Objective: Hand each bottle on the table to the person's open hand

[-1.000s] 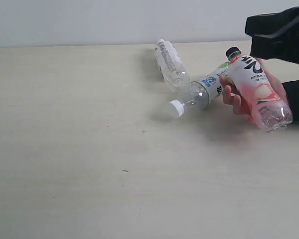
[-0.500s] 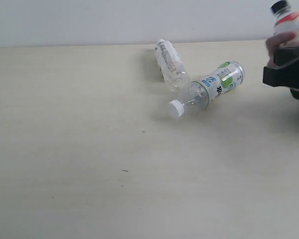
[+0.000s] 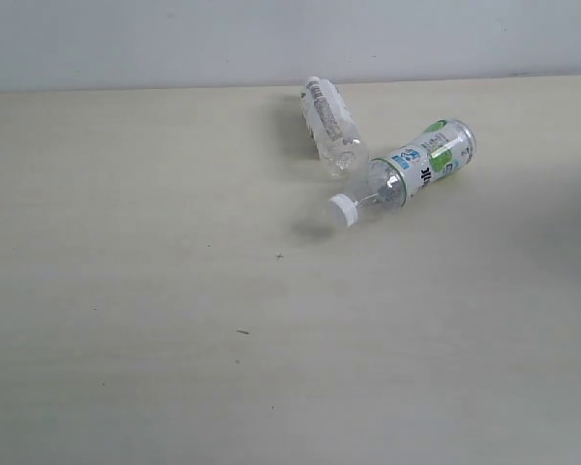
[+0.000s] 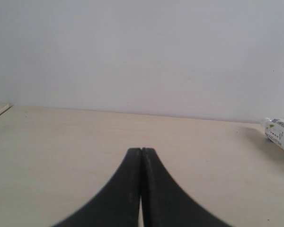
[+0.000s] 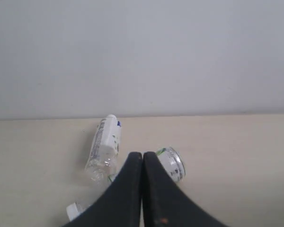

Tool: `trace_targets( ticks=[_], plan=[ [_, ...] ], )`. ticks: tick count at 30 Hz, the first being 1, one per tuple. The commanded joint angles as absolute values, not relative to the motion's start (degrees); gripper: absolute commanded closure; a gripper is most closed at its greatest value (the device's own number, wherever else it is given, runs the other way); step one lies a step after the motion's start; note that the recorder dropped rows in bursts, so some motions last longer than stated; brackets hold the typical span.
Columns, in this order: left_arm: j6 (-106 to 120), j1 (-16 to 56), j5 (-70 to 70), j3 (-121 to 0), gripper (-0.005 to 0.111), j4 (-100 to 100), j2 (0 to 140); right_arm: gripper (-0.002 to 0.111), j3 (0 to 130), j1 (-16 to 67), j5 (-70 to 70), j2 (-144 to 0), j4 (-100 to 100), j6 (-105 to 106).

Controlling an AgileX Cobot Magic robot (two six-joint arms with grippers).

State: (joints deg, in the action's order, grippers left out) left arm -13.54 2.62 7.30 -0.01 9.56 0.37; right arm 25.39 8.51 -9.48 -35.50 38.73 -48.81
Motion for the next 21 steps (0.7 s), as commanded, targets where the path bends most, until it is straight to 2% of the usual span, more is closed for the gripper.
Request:
trace_targets(
  ticks=[1, 6, 21],
  plan=[
    [-13.84, 2.94, 7.14, 0.00, 0.106, 9.96, 0.00, 0.108, 25.13, 8.36, -15.72, -30.89, 34.85, -47.85],
    [-13.84, 2.94, 7.14, 0.00, 0.106, 9.96, 0.00, 0.108, 25.13, 8.36, -19.32, -26.73, 34.43, -34.70],
    [-13.84, 2.94, 7.14, 0.00, 0.106, 9.96, 0.00, 0.108, 24.99, 8.36, -25.30, -7.05, 31.36, -34.18]
  ],
)
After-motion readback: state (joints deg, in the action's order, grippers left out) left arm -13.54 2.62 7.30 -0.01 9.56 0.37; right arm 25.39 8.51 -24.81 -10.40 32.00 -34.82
